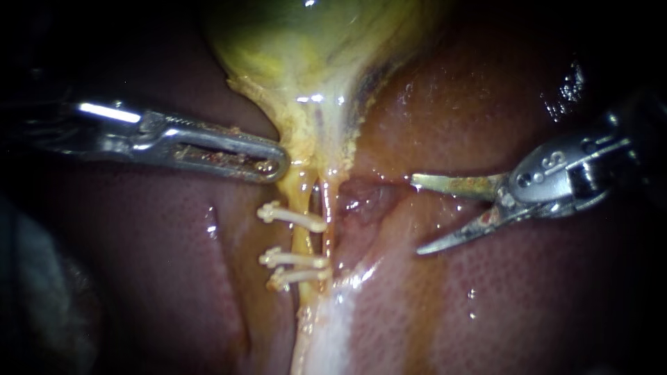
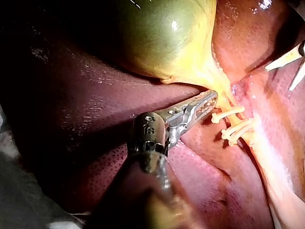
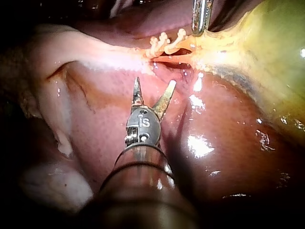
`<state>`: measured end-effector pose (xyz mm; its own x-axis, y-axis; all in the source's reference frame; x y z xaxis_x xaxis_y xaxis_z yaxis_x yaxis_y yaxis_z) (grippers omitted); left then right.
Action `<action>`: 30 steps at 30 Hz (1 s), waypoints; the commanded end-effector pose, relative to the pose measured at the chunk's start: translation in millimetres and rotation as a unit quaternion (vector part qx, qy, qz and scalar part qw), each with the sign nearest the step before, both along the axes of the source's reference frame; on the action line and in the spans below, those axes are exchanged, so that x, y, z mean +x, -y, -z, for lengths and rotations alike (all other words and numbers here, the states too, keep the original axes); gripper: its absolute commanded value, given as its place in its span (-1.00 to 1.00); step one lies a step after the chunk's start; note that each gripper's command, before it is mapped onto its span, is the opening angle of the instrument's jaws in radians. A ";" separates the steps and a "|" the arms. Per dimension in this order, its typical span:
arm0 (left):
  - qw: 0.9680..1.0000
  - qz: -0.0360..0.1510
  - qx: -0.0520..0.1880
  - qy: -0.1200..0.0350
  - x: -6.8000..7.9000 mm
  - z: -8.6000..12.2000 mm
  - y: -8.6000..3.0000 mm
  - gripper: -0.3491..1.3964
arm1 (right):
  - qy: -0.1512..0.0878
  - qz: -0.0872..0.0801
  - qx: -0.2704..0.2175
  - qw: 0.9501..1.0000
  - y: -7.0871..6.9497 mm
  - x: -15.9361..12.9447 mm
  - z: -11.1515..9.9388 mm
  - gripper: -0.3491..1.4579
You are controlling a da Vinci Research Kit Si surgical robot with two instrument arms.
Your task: Go to the cutting position left tube
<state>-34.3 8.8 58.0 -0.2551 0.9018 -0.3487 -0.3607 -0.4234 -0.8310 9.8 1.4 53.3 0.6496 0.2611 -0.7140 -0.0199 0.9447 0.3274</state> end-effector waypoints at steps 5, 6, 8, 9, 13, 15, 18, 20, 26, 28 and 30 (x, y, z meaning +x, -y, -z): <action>1.000 -0.003 0.002 0.003 1.0 0.9 0.0 -1.00 | 0.000 -0.001 0.000 1.000 0.0 0.1 0.0 0.97; 1.000 -0.004 0.003 0.003 1.4 1.3 -0.1 -1.00 | 0.000 -0.001 0.000 1.000 -0.1 0.1 0.1 0.97; 1.000 -0.005 0.006 0.005 2.1 2.3 -0.4 -1.00 | 0.000 -0.001 0.000 1.000 -0.1 0.2 0.1 0.97; 1.000 -0.006 0.007 0.006 2.4 2.8 -0.5 -1.00 | 0.000 0.000 0.001 1.000 -0.1 0.2 0.1 0.97; 1.000 0.001 0.009 0.006 3.6 4.7 -1.3 -1.00 | 0.000 0.001 0.002 1.000 -0.1 0.2 0.1 0.97; 1.000 0.003 0.009 0.006 4.0 5.2 -1.3 -1.00 | -0.001 0.003 0.005 1.000 -0.1 0.5 0.1 0.97; 1.000 0.004 0.008 0.005 4.1 5.3 -1.3 -1.00 | -0.005 0.011 0.014 1.000 0.0 1.3 0.2 0.97; 1.000 0.004 0.008 0.005 4.0 5.2 -1.3 -1.00 | -0.011 0.016 0.021 1.000 0.2 2.1 0.4 0.97; 1.000 0.004 0.008 0.005 3.9 5.2 -1.3 -1.00 | -0.031 0.005 0.066 0.997 1.0 5.4 0.9 0.97; 1.000 0.004 0.008 0.005 3.9 5.2 -1.3 -1.00 | -0.033 0.001 0.081 0.996 1.4 6.4 0.8 0.97; 1.000 0.005 0.008 0.005 3.9 5.2 -1.3 -1.00 | -0.038 0.003 0.092 0.995 1.7 7.2 0.6 0.97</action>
